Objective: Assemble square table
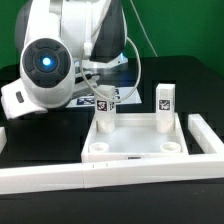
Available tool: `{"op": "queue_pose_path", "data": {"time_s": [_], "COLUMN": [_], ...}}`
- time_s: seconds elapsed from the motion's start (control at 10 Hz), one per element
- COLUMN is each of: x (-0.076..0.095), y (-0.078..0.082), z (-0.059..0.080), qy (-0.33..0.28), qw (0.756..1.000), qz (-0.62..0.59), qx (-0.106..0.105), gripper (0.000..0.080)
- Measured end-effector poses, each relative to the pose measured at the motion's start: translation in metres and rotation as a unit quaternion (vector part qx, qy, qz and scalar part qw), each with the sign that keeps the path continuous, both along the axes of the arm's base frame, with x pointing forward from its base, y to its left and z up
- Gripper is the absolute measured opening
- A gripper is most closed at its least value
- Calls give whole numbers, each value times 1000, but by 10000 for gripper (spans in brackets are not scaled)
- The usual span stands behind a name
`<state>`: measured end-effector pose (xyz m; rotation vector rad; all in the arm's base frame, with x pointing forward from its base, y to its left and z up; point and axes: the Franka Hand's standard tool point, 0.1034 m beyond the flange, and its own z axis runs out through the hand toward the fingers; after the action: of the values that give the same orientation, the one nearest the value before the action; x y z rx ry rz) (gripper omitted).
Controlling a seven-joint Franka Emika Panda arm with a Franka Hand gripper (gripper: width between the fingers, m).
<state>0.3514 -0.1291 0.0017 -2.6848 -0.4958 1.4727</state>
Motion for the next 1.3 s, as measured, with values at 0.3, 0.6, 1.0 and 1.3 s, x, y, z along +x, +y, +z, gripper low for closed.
{"op": "queue_pose_path", "data": {"time_s": [0.3,0.6,1.0,1.3], "x": [0,1,10,41], "y": [1,2,1,-14], "z": [0,0,21,100], "qy": [0,0,9,5], "qw": [1000,1000,1000,998], "qz": [1,2,14,24], "qx": [0,0,16,53], "gripper": [288,290,290,290]}}
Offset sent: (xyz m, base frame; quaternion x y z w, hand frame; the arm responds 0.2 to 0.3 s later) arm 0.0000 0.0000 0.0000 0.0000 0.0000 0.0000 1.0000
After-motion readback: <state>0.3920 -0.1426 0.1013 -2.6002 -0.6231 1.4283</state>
